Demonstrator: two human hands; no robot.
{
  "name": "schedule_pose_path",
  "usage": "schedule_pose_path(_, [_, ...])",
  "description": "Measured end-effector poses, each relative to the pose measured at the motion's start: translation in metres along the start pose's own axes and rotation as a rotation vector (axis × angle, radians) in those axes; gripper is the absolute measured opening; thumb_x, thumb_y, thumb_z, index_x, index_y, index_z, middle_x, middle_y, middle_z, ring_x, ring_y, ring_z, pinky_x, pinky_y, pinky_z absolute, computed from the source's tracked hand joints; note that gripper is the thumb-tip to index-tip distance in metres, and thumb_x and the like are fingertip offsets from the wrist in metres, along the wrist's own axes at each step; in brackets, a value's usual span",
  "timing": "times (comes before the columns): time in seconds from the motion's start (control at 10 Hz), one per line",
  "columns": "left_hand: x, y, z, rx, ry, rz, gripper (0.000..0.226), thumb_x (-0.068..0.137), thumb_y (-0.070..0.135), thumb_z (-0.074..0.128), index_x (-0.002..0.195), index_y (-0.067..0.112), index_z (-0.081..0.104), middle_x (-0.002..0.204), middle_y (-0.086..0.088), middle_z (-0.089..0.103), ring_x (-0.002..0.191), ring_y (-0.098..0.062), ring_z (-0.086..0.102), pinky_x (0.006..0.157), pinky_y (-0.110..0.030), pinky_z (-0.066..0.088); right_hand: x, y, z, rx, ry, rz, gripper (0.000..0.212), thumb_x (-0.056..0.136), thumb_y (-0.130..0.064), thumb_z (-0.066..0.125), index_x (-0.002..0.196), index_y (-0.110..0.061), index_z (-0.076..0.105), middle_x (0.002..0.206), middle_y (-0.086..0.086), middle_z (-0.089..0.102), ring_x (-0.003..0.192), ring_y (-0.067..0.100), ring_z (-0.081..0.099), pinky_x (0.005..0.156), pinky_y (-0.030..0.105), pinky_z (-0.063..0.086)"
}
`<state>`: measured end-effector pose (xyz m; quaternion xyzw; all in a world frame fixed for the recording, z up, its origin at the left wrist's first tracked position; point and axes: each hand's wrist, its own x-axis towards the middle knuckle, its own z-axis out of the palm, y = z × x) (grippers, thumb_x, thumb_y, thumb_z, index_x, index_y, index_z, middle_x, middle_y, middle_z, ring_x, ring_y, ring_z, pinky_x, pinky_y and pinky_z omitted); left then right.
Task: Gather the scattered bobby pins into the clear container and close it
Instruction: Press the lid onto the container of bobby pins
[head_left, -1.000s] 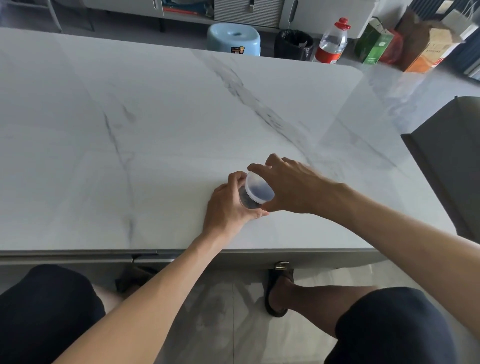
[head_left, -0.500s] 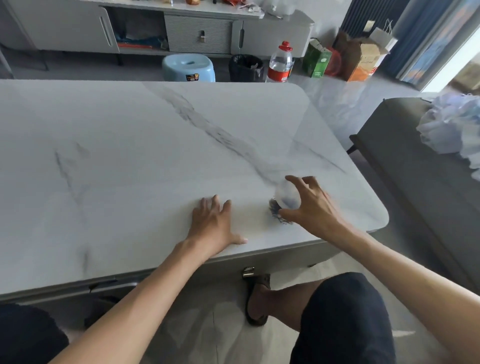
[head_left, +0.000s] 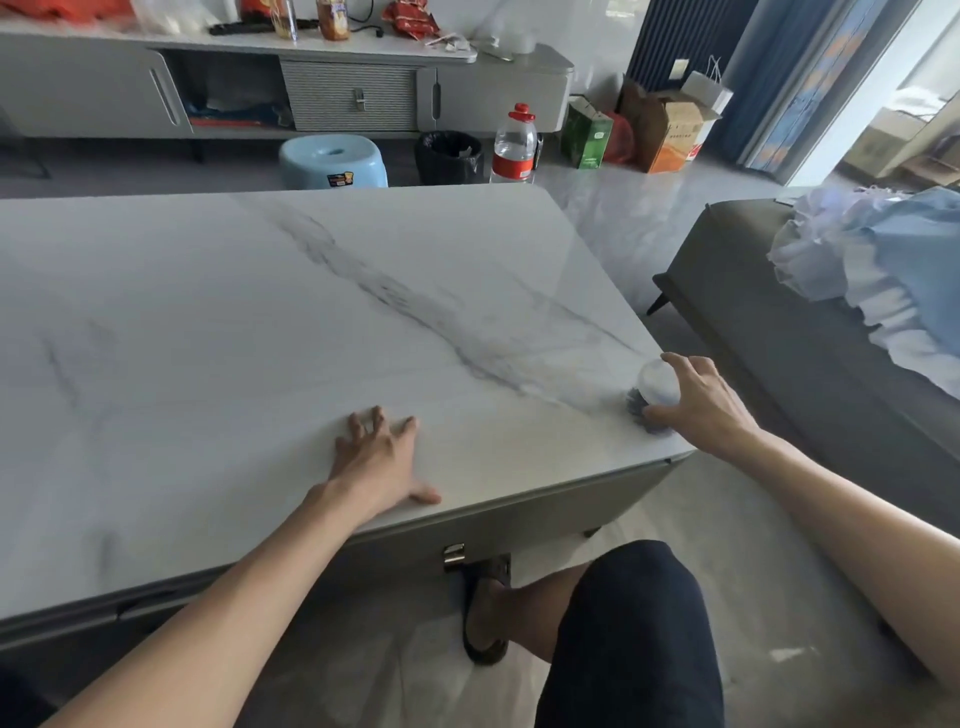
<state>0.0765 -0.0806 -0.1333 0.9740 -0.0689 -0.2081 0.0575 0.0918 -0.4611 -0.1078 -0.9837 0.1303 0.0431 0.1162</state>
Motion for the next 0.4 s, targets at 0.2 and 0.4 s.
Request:
schedule_pose_path(0.2, [-0.016, -0.012, -0.025, -0.09, -0.015, 0.071, 0.078, 0.077, 0.05, 0.066, 0.14, 0.016, 0.035, 0.14, -0.012, 0.039, 0.127, -0.029, 0.038, 0.101, -0.04, 0.036, -0.031, -0.05, -0.018, -0.126, 0.055, -0.225, 0.068, 0.082, -0.044, 0.067, 0.14, -0.021, 0.041, 0.144, 0.011, 0.041, 0.13, 0.031, 0.041, 0.107, 0.045, 0.036])
schedule_pose_path(0.4, [-0.064, -0.026, -0.095, -0.221, -0.088, 0.141, 0.071, 0.08, 0.053, 0.063, 0.139, 0.02, 0.04, 0.133, -0.007, 0.053, 0.113, -0.023, 0.053, 0.092, -0.031, 0.042, -0.096, -0.16, -0.045, 0.06, -0.14, -0.502, 0.036, 0.088, -0.04, 0.058, 0.122, -0.027, 0.055, 0.107, -0.005, 0.067, 0.089, 0.019, 0.063, 0.074, 0.029, 0.047])
